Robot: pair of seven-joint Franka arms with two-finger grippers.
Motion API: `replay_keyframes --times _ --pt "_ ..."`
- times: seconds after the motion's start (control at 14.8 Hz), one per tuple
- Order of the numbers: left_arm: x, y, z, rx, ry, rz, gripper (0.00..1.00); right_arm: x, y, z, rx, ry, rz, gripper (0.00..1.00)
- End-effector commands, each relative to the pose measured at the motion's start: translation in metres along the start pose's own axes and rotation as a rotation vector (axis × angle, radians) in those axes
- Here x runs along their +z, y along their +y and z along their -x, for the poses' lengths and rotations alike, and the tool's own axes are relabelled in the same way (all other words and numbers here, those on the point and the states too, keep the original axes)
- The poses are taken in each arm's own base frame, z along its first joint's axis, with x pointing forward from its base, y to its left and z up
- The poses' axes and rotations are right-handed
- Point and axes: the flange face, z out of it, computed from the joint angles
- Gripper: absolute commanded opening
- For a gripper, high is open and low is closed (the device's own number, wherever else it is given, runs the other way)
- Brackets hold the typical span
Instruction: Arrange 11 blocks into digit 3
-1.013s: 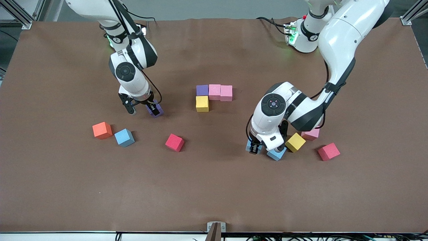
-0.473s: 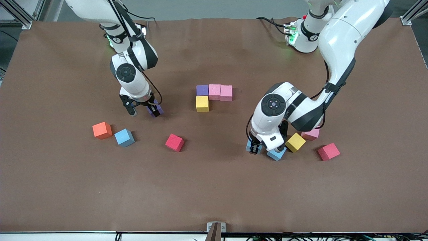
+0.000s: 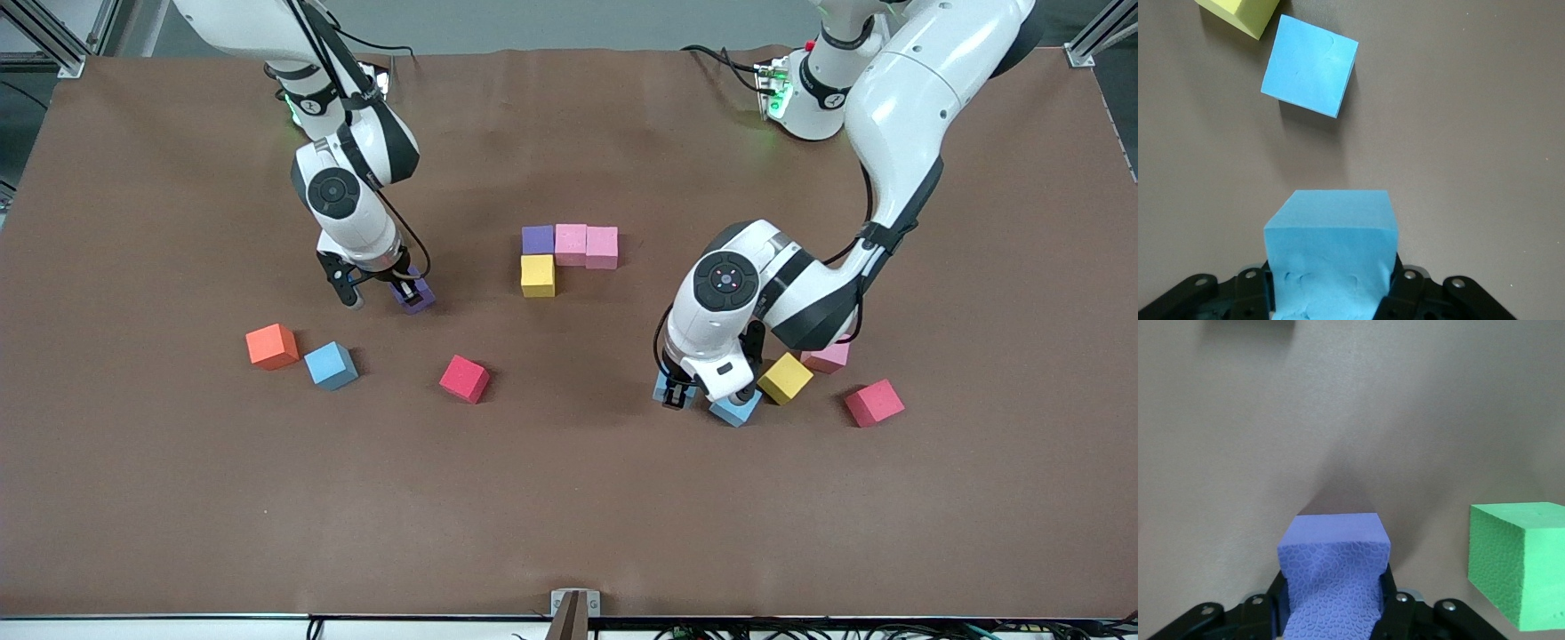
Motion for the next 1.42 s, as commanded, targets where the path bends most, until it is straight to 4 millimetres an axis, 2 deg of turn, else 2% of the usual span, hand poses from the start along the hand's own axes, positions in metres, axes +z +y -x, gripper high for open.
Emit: replay_keyframes --times 0.0,0.27,0.61,0.81,1.01,1.15,1.35 --pt "-0.001 0.003 0.002 -0.003 -0.003 0.001 0.56 -0.015 -0.013 0.004 -0.038 0.012 -0.041 0.01" --pt "-0.001 0.003 0.001 -0.007 -0.003 0.001 0.56 -0.044 -0.044 0.024 -0.153 0.025 -0.110 0.01" --pt "-0.004 0.003 0.002 -0.015 -0.009 0.003 0.56 -0.081 -0.093 0.060 -0.510 0.020 -0.026 0.01" --pt "-0.008 0.004 0.000 -0.015 -0.005 0.010 0.56 -0.086 -0.114 0.086 -0.656 0.025 -0.045 0.01" --pt "-0.008 0.003 0.001 -0.014 -0.001 0.010 0.55 -0.081 -0.145 0.110 -0.741 0.033 -0.070 0.01" --pt "-0.011 0.004 0.002 -0.033 -0.005 0.011 0.56 -0.076 -0.161 0.134 -0.778 0.035 -0.086 0.01" --pt "-0.020 0.003 0.005 -0.045 -0.004 0.020 0.58 -0.075 -0.188 0.143 -0.854 0.042 -0.093 0.01"
